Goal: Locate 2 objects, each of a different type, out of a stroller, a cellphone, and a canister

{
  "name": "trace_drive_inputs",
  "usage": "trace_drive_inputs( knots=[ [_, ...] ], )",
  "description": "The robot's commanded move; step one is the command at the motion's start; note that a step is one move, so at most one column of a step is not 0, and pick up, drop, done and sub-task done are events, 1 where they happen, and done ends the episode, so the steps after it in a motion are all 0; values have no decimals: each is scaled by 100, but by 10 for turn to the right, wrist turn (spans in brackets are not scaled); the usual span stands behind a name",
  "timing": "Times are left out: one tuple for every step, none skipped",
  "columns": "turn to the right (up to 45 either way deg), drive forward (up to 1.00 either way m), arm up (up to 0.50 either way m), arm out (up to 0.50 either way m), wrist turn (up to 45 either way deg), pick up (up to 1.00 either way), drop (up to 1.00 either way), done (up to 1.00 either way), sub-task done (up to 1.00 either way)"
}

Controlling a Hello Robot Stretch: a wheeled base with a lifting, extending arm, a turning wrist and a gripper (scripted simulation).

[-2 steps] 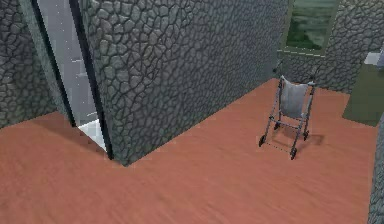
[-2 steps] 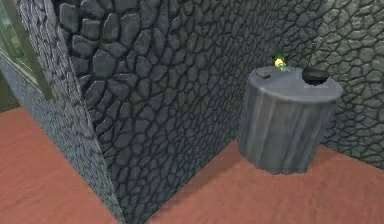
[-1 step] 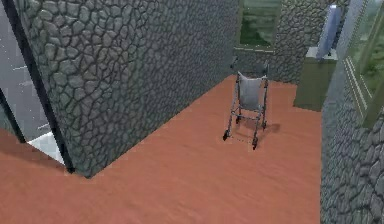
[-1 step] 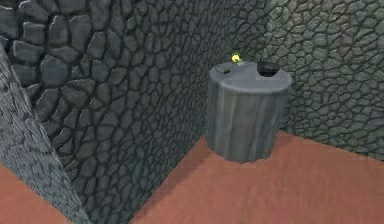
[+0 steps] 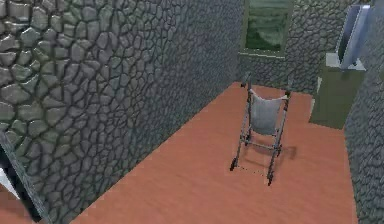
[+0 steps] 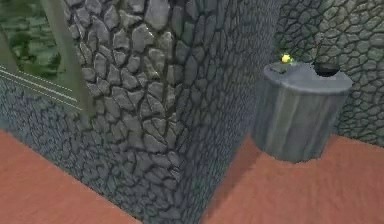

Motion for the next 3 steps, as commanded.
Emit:
trace_drive_inputs(
  knots=[
    [270, 0, 0, 0, 0, 0, 0, 0, 0],
    [0, 75, 0, 0, 0, 0, 0, 0, 0],
    [0, 0, 0, 0, 0, 0, 0, 100, 0]
  ],
)
